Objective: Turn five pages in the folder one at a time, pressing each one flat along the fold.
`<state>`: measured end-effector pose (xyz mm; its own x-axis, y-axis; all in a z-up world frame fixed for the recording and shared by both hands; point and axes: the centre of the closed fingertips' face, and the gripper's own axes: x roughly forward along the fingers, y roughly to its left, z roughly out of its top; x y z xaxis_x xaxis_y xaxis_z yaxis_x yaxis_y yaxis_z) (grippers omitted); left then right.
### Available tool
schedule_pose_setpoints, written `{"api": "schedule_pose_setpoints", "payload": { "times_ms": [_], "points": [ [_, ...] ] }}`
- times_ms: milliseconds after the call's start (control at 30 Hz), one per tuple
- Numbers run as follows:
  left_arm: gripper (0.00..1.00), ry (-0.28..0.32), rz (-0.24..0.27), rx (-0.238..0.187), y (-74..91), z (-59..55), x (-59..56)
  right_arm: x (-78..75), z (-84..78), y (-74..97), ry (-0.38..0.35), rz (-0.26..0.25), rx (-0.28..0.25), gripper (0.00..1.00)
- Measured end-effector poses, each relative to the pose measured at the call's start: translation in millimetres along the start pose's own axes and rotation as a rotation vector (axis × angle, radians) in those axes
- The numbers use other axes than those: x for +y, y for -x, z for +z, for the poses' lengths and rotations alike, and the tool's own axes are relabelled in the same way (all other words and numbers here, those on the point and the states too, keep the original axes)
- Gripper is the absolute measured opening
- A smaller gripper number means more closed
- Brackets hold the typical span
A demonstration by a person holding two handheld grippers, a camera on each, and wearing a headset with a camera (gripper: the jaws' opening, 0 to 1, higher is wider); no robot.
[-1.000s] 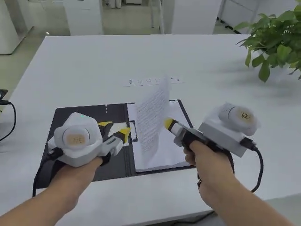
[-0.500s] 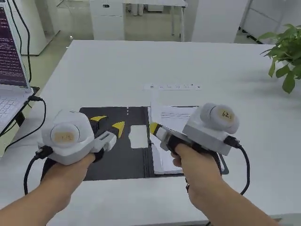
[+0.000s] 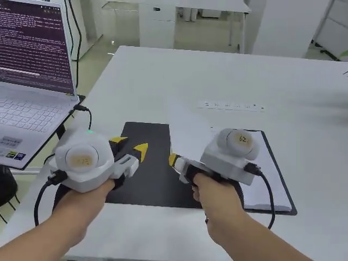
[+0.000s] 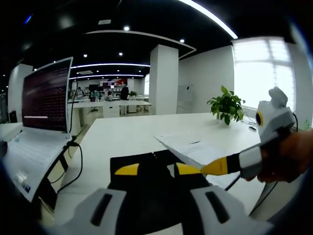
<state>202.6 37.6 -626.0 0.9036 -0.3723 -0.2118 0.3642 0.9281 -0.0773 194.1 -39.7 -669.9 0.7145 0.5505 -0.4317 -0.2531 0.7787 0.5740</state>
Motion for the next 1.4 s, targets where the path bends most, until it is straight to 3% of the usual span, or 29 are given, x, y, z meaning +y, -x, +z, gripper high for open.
{"api": "schedule_pose_setpoints", "payload": {
  "times_ms": [267, 500, 800, 967, 1200, 1300, 1400],
  "points": [
    [0.26, 0.008, 0.012, 0.059, 7.6, -26.7, 19.9, -5.1, -41.4, -30.3, 0.069, -0.025, 0.103, 0.00],
    [0.25, 0.018, 0.010, 0.109, 10.3, -44.4, 22.9, -14.7, -60.8, -47.8, 0.080, -0.032, 0.158, 0.00],
    [0.26, 0.019, 0.000, 0.151, 9.7, -58.6, 19.2, -23.9, -77.2, -70.3, 0.106, -0.053, 0.198, 0.00],
    [0.26, 0.016, 0.002, 0.178, 7.7, -68.0, 20.3, -23.1, -82.4, -73.4, 0.128, -0.048, 0.201, 0.00],
    [0.26, 0.024, 0.011, 0.199, 4.6, -76.1, 22.0, -10.1, -88.6, -68.3, 0.151, 0.008, 0.207, 0.01],
    [0.26, 0.030, 0.013, 0.203, -0.3, -77.8, 20.6, -7.5, -82.0, -58.8, 0.153, 0.027, 0.181, 0.02],
    [0.26, 0.039, 0.023, 0.211, -8.0, -79.9, 18.3, -14.4, -64.6, -46.2, 0.155, 0.030, 0.121, 0.00]
  ]
}}
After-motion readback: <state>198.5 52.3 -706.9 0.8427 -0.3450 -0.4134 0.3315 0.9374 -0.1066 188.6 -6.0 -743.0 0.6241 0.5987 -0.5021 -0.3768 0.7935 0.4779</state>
